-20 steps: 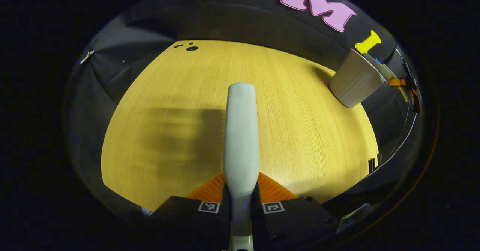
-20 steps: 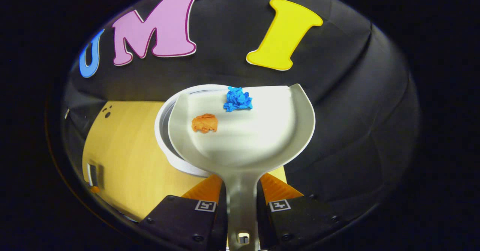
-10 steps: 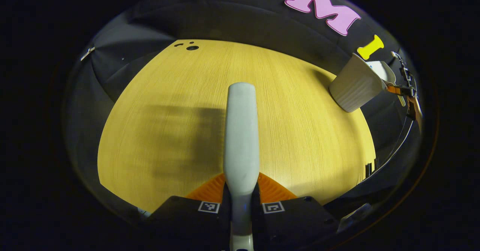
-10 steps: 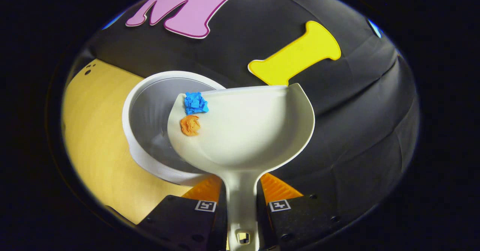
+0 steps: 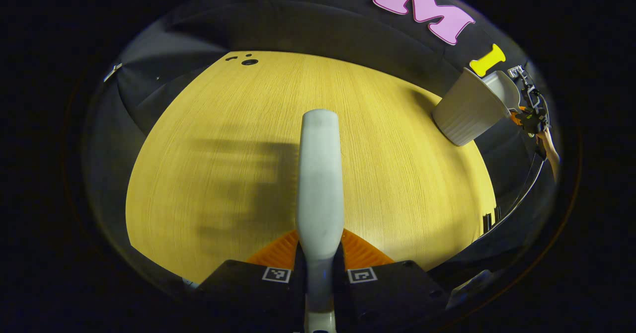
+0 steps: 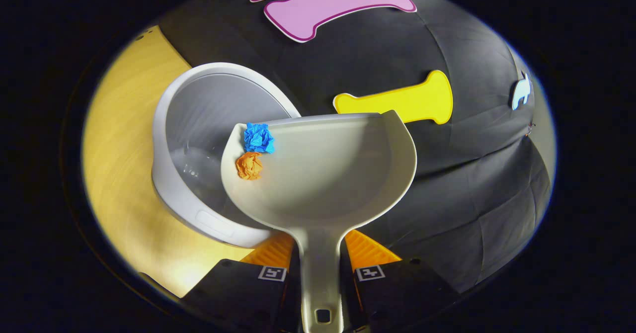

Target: Pick up the small broom and dustpan from the desktop, sweep the trash into the dustpan with the broom, and then empty the trash into the garbage bin.

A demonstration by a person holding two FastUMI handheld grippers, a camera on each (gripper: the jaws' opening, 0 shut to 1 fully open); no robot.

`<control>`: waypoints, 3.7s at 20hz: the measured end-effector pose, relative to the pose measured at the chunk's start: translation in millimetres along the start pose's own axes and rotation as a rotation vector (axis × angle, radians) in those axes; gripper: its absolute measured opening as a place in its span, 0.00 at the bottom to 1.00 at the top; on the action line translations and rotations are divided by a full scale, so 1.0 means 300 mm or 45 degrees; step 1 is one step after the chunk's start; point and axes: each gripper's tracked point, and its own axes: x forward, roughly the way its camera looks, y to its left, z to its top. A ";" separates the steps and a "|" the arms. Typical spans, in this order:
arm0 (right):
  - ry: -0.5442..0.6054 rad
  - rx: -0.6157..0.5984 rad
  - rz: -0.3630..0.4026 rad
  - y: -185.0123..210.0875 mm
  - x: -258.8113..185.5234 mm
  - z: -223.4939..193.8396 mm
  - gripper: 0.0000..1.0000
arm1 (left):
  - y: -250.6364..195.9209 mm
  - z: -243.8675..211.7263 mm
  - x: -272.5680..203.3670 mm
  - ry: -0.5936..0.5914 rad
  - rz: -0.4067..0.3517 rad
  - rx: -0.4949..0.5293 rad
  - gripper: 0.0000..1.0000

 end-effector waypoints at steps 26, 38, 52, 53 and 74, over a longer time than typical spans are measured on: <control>-0.143 -0.573 -0.270 -0.028 -0.024 0.070 0.36 | 0.000 -0.026 0.000 0.017 0.008 0.015 0.28; 0.081 0.286 0.133 0.016 0.024 0.001 0.39 | -0.003 0.003 -0.022 -0.005 0.040 -0.020 0.27; -0.086 1.065 0.432 0.014 -0.097 0.210 0.36 | 0.004 0.034 -0.059 -0.095 0.013 0.036 0.27; -0.100 1.074 0.452 0.019 -0.109 0.216 0.36 | 0.008 0.029 -0.058 -0.090 0.009 0.042 0.27; -0.059 0.961 1.115 0.755 -0.801 0.160 0.36 | 0.035 -0.051 -0.013 -0.046 0.041 0.140 0.27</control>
